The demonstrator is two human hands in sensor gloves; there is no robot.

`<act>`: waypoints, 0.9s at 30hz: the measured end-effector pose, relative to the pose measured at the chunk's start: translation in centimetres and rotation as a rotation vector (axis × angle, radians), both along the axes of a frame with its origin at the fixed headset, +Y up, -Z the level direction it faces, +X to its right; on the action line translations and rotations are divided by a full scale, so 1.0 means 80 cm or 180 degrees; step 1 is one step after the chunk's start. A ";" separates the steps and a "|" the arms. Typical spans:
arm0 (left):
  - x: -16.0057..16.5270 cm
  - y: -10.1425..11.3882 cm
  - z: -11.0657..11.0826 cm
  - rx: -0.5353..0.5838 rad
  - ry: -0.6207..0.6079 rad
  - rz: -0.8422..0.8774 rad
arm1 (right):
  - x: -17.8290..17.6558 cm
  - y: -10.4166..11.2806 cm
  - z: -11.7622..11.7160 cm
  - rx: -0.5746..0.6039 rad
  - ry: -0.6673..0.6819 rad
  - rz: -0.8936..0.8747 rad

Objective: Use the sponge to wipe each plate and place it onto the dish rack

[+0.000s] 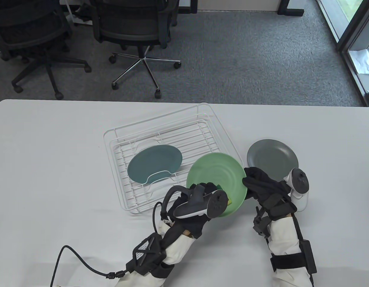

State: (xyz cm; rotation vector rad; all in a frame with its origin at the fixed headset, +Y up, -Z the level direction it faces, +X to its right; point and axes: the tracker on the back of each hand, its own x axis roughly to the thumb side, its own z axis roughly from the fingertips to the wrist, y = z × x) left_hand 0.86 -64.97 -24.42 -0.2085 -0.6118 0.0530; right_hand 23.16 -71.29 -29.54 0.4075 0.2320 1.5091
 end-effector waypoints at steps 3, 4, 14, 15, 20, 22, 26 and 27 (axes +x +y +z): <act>0.006 0.002 0.006 0.0118 -0.0062 0.0093 | -0.010 0.000 -0.001 -0.0017 0.0064 0.0054; 0.007 0.003 0.007 0.0168 -0.0058 0.0081 | -0.013 0.000 -0.001 -0.0016 0.0095 0.0056; -0.011 0.007 0.002 0.1179 0.0447 0.0089 | -0.042 -0.002 0.000 -0.0009 0.0493 0.0026; -0.015 0.007 -0.001 0.1266 0.0564 0.0017 | -0.043 0.000 0.000 0.0035 0.0516 0.0038; -0.034 0.003 -0.014 0.1196 0.0837 -0.0145 | -0.041 0.005 0.001 0.0116 0.0472 0.0093; -0.037 0.000 -0.019 0.1108 0.0889 -0.0234 | -0.034 0.006 0.001 0.0106 0.0382 0.0070; -0.034 -0.005 -0.022 0.0817 0.0847 -0.0366 | -0.022 0.006 0.001 0.0056 0.0195 0.0045; -0.031 -0.005 -0.021 0.0710 0.0797 -0.0346 | -0.019 0.005 0.001 0.0028 0.0145 0.0026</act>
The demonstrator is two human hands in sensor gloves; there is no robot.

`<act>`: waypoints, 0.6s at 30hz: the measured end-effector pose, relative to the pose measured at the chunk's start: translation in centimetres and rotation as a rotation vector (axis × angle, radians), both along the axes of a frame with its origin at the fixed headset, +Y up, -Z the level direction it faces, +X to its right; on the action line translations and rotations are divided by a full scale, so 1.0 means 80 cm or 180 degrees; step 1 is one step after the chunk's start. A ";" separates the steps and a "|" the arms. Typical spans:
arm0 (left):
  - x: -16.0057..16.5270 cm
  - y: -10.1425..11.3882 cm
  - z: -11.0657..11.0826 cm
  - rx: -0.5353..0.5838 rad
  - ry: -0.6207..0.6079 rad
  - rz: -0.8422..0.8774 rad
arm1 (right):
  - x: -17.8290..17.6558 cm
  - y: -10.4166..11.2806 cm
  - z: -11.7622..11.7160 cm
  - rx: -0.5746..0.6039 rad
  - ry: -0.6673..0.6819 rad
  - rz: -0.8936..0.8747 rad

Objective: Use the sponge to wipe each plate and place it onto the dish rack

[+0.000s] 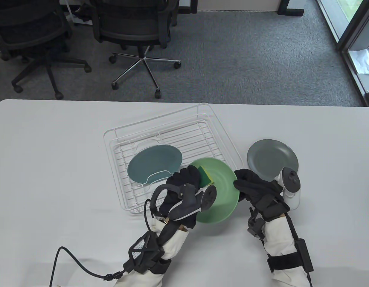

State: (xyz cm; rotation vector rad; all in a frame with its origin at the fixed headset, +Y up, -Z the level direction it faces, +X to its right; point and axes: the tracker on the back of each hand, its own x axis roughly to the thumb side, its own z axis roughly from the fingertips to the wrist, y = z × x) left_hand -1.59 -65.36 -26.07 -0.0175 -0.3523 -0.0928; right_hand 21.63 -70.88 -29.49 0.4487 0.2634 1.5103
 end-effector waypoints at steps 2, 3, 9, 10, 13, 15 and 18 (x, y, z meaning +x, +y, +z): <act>0.005 0.001 0.003 -0.0110 -0.0057 0.0058 | 0.003 -0.001 0.000 -0.0033 -0.0045 -0.0029; 0.011 0.003 0.007 -0.0178 -0.0140 0.0099 | 0.005 -0.001 0.000 -0.0051 -0.0071 -0.0051; 0.029 0.008 0.023 -0.0245 -0.0469 0.0342 | -0.001 0.001 0.001 -0.0052 -0.0047 0.0054; 0.030 0.009 0.024 -0.0223 -0.0486 0.0361 | -0.003 0.001 0.001 -0.0055 -0.0040 0.0061; 0.027 0.007 0.021 -0.0113 -0.0438 0.0384 | -0.008 0.002 0.001 -0.0027 0.0027 0.0095; 0.022 0.004 0.016 -0.0067 -0.0372 0.0458 | -0.010 0.003 0.002 0.0004 0.0055 0.0139; 0.007 0.000 0.005 0.0106 -0.0134 0.0478 | -0.013 0.006 0.002 0.0072 0.0154 0.0194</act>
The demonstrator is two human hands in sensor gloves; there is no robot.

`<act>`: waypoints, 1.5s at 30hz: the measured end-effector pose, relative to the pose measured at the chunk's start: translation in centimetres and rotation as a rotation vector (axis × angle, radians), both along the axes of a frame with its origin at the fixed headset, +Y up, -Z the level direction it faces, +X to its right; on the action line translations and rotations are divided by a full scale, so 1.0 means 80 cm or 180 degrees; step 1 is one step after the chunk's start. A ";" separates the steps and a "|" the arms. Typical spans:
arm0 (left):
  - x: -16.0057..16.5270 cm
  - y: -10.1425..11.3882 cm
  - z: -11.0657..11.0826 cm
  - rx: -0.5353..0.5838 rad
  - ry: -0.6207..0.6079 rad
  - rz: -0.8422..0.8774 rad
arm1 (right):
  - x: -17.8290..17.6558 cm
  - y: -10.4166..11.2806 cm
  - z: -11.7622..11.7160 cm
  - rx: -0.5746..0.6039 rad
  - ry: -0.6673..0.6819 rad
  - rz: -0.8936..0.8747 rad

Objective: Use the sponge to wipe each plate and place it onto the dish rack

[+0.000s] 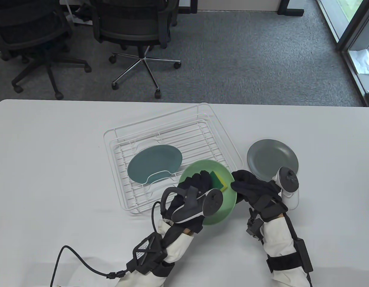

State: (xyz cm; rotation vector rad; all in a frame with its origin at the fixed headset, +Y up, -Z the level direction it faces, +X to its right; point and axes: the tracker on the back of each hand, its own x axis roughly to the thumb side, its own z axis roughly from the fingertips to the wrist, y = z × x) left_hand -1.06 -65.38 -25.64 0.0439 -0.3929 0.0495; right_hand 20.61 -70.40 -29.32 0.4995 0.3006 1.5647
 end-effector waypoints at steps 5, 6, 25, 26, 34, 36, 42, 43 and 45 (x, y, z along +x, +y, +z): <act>-0.023 -0.004 -0.013 0.0160 0.0352 -0.0173 | 0.003 0.003 0.001 0.0021 -0.0004 -0.0039; -0.025 -0.004 -0.014 0.0153 0.0376 -0.0180 | 0.005 0.003 0.000 0.0021 -0.0032 -0.0050; -0.079 0.014 -0.023 -0.0269 0.0306 0.1484 | 0.073 0.010 0.010 0.0060 -0.0870 -0.1022; -0.081 0.013 -0.025 -0.0384 0.0258 0.1696 | 0.073 0.009 0.010 0.0050 -0.0893 -0.1094; -0.094 0.000 -0.032 -0.0866 0.0024 0.2860 | 0.065 0.002 0.007 -0.0031 -0.0832 -0.1248; -0.097 -0.003 -0.034 -0.0852 0.0024 0.3071 | 0.064 0.002 0.007 -0.0025 -0.0944 -0.1036; -0.099 -0.005 -0.033 -0.0677 0.0053 0.3284 | 0.063 0.004 0.008 0.0078 -0.1542 0.0394; -0.097 -0.006 -0.033 -0.0675 0.0048 0.3297 | 0.062 0.002 0.008 0.0050 -0.1578 0.0439; -0.093 -0.007 -0.031 -0.0639 0.0045 0.3387 | 0.060 -0.005 0.006 -0.0061 -0.1598 0.0538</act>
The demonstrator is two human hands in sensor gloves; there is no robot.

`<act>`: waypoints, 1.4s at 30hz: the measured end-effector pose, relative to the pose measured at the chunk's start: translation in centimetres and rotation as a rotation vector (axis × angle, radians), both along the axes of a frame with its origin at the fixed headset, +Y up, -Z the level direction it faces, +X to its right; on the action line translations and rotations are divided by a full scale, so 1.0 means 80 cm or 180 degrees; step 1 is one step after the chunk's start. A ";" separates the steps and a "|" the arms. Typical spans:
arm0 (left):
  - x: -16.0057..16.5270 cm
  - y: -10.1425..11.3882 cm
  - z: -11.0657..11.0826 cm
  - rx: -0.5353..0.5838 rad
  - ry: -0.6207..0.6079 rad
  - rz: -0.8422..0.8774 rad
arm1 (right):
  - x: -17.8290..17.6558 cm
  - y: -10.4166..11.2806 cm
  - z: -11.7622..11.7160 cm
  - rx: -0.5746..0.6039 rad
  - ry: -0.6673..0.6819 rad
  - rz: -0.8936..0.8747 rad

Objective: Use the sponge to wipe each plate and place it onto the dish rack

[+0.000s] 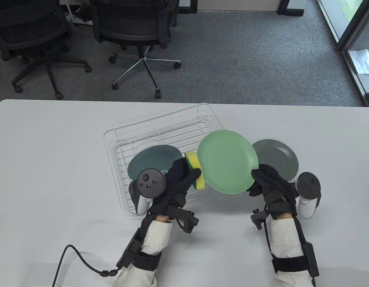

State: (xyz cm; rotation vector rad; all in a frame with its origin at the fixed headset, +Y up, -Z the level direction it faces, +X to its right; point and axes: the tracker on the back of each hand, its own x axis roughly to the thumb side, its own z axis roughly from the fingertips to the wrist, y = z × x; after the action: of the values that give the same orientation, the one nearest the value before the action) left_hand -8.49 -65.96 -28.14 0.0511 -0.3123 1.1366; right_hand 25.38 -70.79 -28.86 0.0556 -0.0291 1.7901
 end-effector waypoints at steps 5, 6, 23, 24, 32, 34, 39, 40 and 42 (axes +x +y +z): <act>0.013 0.004 0.009 0.0119 0.0036 0.0217 | -0.014 -0.015 -0.005 -0.0190 -0.0039 0.0251; 0.016 0.006 0.012 0.0183 0.0030 0.0276 | -0.018 -0.017 -0.005 -0.0210 -0.0013 0.0194; 0.067 0.008 0.039 0.0576 -0.0357 -0.0147 | -0.086 -0.041 0.000 -0.0245 0.0738 -0.1498; 0.069 0.008 0.041 0.0622 -0.0329 -0.0234 | -0.087 -0.041 0.001 -0.0235 0.0766 -0.1535; 0.082 0.011 0.052 0.0920 -0.0145 -0.0802 | -0.091 -0.041 0.001 -0.0235 0.0845 -0.1573; 0.081 0.009 0.050 0.0886 -0.0097 -0.0824 | -0.095 -0.041 0.001 -0.0230 0.0889 -0.1563; 0.078 0.003 0.044 0.0717 -0.0022 -0.0910 | -0.099 -0.046 -0.001 -0.0244 0.0908 -0.1481; 0.077 0.001 0.043 0.0680 -0.0006 -0.0931 | -0.100 -0.047 -0.001 -0.0256 0.0925 -0.1462; 0.075 -0.002 0.040 0.0594 0.0017 -0.0976 | -0.101 -0.048 -0.002 -0.0262 0.0955 -0.1383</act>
State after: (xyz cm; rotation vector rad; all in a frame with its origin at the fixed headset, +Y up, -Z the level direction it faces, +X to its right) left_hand -2.46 -66.10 -24.98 0.1652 -0.4062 0.8013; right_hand 17.30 -74.63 -29.01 0.2402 0.2317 1.3327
